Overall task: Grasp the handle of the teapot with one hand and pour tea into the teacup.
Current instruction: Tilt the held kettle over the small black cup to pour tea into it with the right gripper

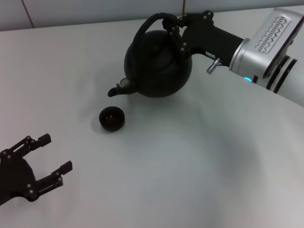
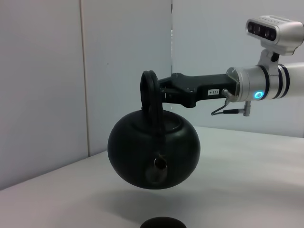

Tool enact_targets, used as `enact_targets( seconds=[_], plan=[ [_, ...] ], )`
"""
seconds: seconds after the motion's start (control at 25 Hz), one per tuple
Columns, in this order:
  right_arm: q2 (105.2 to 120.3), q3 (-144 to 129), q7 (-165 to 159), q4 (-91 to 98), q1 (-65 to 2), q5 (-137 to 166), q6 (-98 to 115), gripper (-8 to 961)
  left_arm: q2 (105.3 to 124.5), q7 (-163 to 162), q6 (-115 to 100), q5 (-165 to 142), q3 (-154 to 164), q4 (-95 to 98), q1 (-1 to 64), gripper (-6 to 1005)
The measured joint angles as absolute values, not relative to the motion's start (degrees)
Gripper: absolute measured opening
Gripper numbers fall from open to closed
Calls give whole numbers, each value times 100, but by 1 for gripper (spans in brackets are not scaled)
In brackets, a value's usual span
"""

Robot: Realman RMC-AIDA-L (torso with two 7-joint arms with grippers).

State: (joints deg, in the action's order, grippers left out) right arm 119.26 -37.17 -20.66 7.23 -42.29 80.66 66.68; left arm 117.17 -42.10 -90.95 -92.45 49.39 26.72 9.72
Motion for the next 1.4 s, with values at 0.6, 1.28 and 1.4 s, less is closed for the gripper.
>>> enact_targets(
  seconds=[0.6, 1.28, 1.4],
  plan=[
    [11942, -4184, -1332, 963, -4341, 8069, 6678, 78, 11714, -4209, -9095, -9245, 4924, 2672, 966, 808],
    [11952, -4549, -868, 1169, -4404, 8069, 6648, 77, 11714, -4210, -9103, -9274, 4860, 2672, 1007, 807],
    [11951, -4593, -793, 1175, -4427, 8068, 6644, 77, 11714, -4210, -9090, -9277, 4860, 2671, 1011, 807]
  ],
)
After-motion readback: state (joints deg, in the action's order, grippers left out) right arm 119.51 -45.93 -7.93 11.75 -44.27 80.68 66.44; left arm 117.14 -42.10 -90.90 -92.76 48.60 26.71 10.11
